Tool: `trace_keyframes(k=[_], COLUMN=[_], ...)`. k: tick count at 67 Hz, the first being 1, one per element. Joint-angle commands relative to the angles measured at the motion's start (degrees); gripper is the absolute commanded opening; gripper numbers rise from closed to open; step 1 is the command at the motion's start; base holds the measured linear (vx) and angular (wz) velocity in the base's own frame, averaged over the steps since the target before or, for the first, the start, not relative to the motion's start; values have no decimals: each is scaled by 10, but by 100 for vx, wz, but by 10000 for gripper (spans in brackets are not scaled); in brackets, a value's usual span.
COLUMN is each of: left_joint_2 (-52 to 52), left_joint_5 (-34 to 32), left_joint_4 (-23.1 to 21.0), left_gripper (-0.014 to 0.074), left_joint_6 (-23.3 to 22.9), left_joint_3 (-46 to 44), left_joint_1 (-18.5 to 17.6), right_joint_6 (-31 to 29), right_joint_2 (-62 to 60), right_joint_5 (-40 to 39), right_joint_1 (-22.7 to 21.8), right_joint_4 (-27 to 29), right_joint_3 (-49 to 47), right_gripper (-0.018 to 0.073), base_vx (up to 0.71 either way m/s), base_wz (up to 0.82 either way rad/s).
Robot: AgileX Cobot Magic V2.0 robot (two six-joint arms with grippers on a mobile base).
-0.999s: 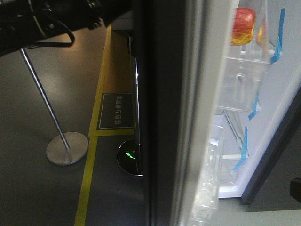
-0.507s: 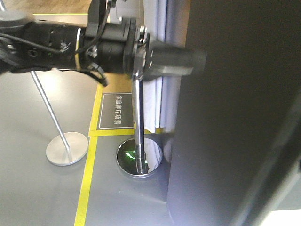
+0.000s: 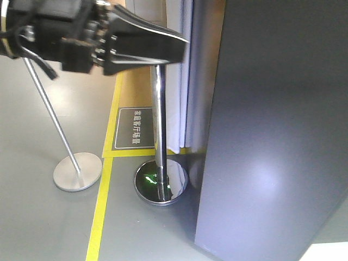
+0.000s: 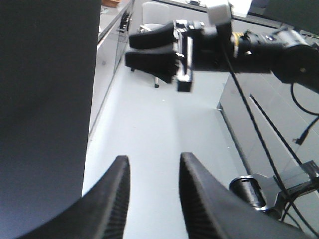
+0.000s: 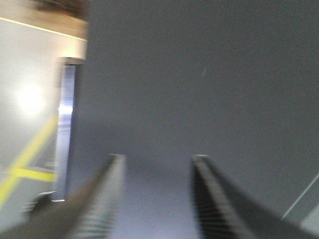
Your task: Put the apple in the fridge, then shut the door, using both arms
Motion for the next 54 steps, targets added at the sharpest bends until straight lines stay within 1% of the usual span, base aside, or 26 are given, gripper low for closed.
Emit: trace_keyframes(k=[1, 4, 8, 14, 17, 21, 27, 29, 35, 41, 47, 54], left_joint_2=[-19, -19, -19, -19, -19, -19, -19, -19, -19, -19, -19, -19], left_joint_5=[-1, -2, 1, 3, 5, 5, 5, 5, 5, 6, 7, 7], left_joint_4=[21, 21, 21, 21, 21, 21, 21, 21, 21, 21, 21, 21], left_gripper=[218, 219, 219, 219, 219, 219, 219, 219, 219, 219, 219, 219], left_joint_6=[-5, -5, -5, -5, -5, -5, -5, -5, -5, -5, -5, -5], left_joint_3=[-17, -17, -17, -17, -17, -17, -17, -17, -17, -17, -17, -17], left_joint_1=[27, 41, 61, 87, 100, 113, 129, 134, 146, 151, 155, 157], right_joint_6=[110, 170, 263, 364, 391, 396, 362, 355, 357, 363, 386, 385], right_joint_2=[58, 89, 130, 180, 198, 223, 251, 259, 281, 303, 328, 365], right_joint_5=[-50, -50, -50, -50, -51, -52, -63, -76, -130, -170, -160, -152], right_joint_1=[-3, -16, -48, -88, -101, -104, -103, -103, -104, -104, -104, -104], right_joint_4=[-123, -189, -257, -298, -304, -303, -302, -302, -301, -301, -301, -303], right_joint_3=[-59, -79, -110, -141, -154, -168, -178, -178, -178, -179, -197, -232], right_gripper=[541, 551, 551, 551, 551, 551, 551, 551, 551, 549, 549, 549], base_vx=[0, 0, 0, 0, 0, 0, 0, 0, 0, 0, 0, 0], base_wz=[0, 0, 0, 0, 0, 0, 0, 0, 0, 0, 0, 0])
